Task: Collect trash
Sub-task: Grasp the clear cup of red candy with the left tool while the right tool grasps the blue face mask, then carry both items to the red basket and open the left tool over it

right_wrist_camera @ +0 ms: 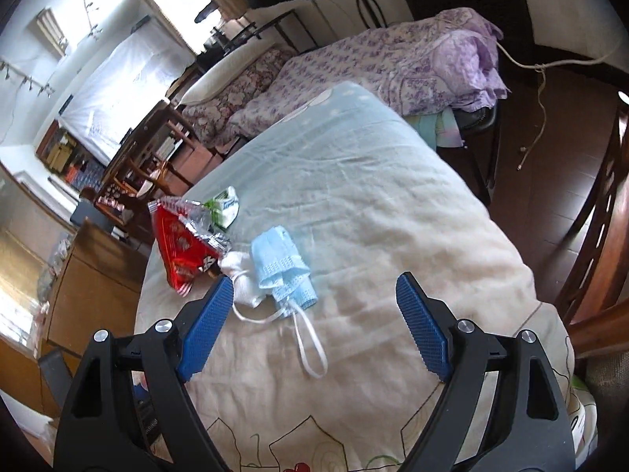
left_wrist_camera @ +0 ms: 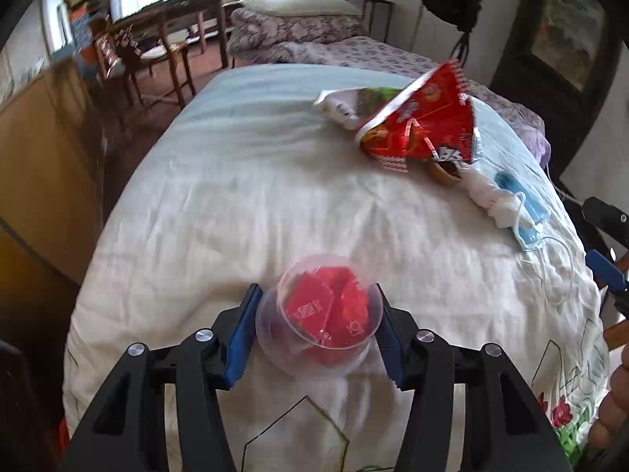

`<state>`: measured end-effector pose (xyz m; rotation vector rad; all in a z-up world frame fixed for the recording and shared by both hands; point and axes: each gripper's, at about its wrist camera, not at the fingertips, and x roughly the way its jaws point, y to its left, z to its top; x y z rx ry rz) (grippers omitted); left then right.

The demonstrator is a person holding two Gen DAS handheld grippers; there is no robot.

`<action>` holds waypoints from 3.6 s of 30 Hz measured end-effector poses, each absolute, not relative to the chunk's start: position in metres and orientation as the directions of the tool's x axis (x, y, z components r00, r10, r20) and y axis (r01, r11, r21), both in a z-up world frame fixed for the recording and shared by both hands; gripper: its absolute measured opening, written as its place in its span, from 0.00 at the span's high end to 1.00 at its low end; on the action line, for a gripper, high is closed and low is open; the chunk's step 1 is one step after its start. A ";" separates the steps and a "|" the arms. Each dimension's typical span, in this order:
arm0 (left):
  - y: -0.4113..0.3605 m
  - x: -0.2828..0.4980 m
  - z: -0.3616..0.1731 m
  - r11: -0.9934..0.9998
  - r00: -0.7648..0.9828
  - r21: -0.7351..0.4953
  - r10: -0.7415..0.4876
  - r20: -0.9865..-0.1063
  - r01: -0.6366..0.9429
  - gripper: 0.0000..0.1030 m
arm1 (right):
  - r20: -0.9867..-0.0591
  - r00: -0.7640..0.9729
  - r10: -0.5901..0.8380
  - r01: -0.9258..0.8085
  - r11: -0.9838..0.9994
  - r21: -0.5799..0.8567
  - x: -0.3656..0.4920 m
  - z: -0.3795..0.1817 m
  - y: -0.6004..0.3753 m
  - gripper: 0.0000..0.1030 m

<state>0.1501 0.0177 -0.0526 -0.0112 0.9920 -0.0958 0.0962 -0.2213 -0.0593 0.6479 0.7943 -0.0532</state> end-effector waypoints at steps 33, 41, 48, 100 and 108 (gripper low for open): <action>0.026 0.150 -0.057 0.999 0.528 -0.026 -0.005 -0.849 -0.034 0.06 | -0.585 0.768 0.260 0.181 0.789 0.588 0.123 -0.042 -0.219 0.83; 0.028 0.152 -0.054 0.999 0.545 -0.034 -0.013 -0.838 -0.028 0.21 | -0.643 0.709 0.290 0.222 0.773 0.594 0.128 -0.055 -0.220 0.83; 0.021 0.151 -0.052 1.000 0.563 -0.031 -0.027 -0.826 0.002 0.35 | -0.654 0.694 0.301 0.243 0.757 0.607 0.127 -0.062 -0.222 0.80; 0.056 -0.014 0.040 0.965 0.751 -0.193 -0.261 -0.606 0.180 0.46 | -0.470 0.771 0.429 -0.054 0.780 0.623 -0.011 -0.019 -0.174 0.80; 0.088 -0.055 0.068 0.978 0.811 -0.158 -0.203 -0.549 0.137 0.46 | -0.404 0.775 0.485 -0.169 0.775 0.609 -0.047 0.020 -0.147 0.80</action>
